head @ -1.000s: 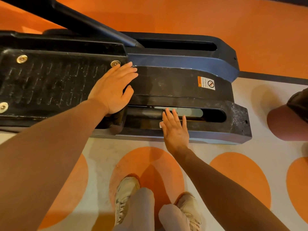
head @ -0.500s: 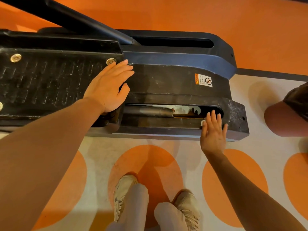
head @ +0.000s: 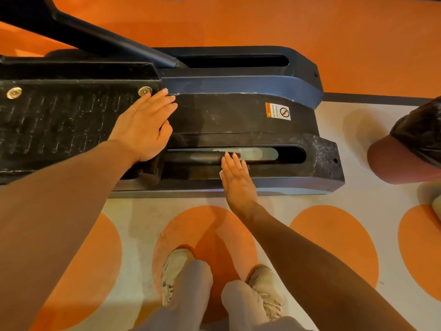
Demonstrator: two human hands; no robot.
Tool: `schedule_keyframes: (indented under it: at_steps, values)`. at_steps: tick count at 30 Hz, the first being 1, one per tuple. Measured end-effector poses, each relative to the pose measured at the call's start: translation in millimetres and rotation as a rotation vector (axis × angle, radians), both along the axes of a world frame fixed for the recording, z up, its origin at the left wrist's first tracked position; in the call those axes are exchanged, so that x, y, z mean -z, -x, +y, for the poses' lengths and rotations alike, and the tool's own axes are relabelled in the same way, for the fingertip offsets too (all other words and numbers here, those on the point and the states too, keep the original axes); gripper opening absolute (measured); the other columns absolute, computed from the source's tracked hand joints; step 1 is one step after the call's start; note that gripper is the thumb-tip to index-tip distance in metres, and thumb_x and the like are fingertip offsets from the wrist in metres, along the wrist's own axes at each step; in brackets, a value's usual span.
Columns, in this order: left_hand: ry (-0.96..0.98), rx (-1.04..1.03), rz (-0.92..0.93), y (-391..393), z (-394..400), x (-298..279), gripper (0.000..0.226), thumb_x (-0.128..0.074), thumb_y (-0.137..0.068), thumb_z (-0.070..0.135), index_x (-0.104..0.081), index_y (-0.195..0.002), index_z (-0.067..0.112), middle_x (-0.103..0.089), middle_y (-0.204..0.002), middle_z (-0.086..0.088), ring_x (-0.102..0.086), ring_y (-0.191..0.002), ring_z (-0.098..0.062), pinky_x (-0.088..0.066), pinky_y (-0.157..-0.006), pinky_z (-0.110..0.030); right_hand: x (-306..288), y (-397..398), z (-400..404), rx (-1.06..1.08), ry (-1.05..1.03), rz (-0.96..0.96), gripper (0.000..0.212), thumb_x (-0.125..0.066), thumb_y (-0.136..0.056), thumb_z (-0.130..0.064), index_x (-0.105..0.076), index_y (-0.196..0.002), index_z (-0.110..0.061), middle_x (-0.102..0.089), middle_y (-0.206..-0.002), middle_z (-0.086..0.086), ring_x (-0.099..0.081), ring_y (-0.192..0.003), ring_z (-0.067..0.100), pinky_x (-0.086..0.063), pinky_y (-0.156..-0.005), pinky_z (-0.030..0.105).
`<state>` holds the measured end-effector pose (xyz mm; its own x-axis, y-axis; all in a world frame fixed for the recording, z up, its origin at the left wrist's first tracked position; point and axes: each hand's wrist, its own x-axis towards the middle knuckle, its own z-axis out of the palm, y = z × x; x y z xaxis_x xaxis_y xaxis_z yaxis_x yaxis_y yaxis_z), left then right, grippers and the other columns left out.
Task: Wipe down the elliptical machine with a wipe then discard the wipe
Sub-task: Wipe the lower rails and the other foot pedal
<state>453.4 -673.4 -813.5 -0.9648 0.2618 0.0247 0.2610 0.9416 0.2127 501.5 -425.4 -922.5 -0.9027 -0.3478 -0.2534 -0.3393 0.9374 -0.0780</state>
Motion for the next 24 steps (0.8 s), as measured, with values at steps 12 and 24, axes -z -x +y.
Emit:
schedule_keyframes:
  at_steps: [12,24]
  values:
    - [0.035,0.047,-0.009,-6,88,-12,0.048,-0.035,-0.106,0.025,-0.037,-0.151,0.009,-0.031,-0.159,-0.007,-0.021,-0.150,-0.019,-0.014,-0.121,-0.034,-46,14,66,-0.005,-0.051,-0.043,0.058,-0.024,-0.108,-0.023,0.010,-0.154,-0.010,0.014,-0.163,0.009,0.014,-0.149,0.024,0.014,-0.116,0.033]
    - [0.030,0.143,0.010,12,207,4,0.043,-0.041,-0.104,0.024,-0.050,-0.140,0.004,-0.046,-0.149,-0.015,-0.042,-0.139,-0.029,-0.029,-0.118,-0.043,-68,44,130,0.152,0.380,0.112,0.040,-0.048,-0.099,-0.008,-0.049,-0.137,0.004,-0.044,-0.146,0.022,-0.037,-0.140,0.036,-0.029,-0.115,0.041]
